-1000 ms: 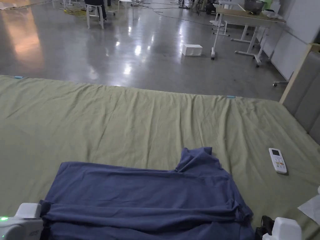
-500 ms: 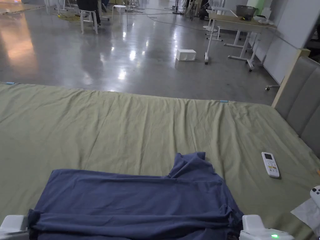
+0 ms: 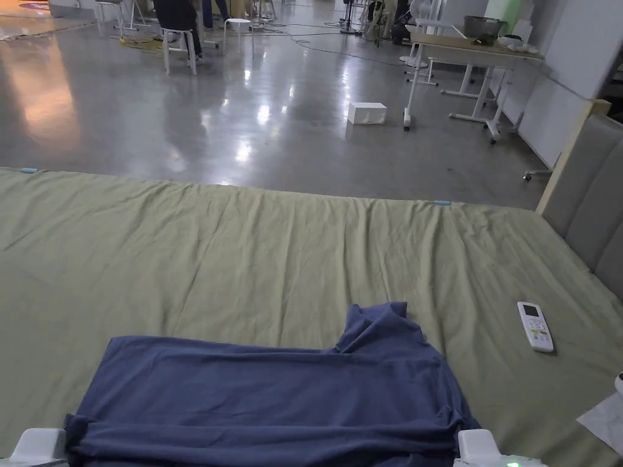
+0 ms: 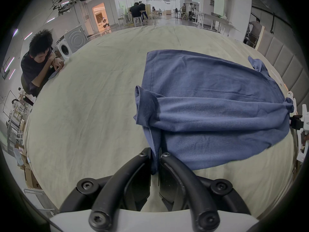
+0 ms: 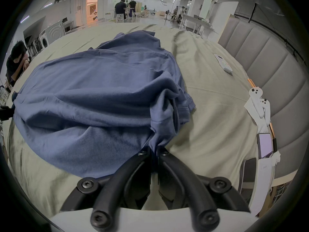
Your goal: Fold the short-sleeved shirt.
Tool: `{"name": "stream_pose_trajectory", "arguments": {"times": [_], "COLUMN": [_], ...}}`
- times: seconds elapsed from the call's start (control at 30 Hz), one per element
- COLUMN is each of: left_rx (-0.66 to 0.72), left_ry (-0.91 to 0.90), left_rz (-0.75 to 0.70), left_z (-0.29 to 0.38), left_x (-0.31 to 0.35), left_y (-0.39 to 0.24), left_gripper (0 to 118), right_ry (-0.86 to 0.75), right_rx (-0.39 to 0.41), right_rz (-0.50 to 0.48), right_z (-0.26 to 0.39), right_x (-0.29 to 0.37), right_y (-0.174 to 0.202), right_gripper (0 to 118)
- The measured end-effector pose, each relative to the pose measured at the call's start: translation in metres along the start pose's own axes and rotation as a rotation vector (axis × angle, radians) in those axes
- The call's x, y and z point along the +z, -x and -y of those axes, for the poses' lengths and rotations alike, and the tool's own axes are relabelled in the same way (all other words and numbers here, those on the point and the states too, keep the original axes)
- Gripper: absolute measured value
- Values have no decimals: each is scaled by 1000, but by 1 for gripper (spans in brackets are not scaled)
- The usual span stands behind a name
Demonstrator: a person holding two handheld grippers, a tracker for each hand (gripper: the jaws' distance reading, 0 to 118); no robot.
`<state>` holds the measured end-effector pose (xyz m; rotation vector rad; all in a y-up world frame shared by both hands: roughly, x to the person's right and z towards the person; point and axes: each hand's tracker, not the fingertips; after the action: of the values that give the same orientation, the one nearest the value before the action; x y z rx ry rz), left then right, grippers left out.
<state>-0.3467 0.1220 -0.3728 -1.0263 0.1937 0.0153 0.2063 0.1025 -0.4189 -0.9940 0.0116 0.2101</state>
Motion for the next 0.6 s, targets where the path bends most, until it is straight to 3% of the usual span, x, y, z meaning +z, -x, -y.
{"name": "stream_pose_trajectory", "arguments": {"times": [0.3, 0.6], "left_rx": [41, 93], "left_ry": [-47, -120], "left_rz": [55, 153], "left_z": [-9, -43], "left_x": [25, 72], "left_y": [15, 40], "left_gripper": [6, 5], "right_ry": [-57, -110], "right_rx": [-59, -52], "right_rz": [-12, -20], "right_z": [-17, -53], "right_x": [48, 91], "right_y": [-15, -28], "right_gripper": [6, 6]}}
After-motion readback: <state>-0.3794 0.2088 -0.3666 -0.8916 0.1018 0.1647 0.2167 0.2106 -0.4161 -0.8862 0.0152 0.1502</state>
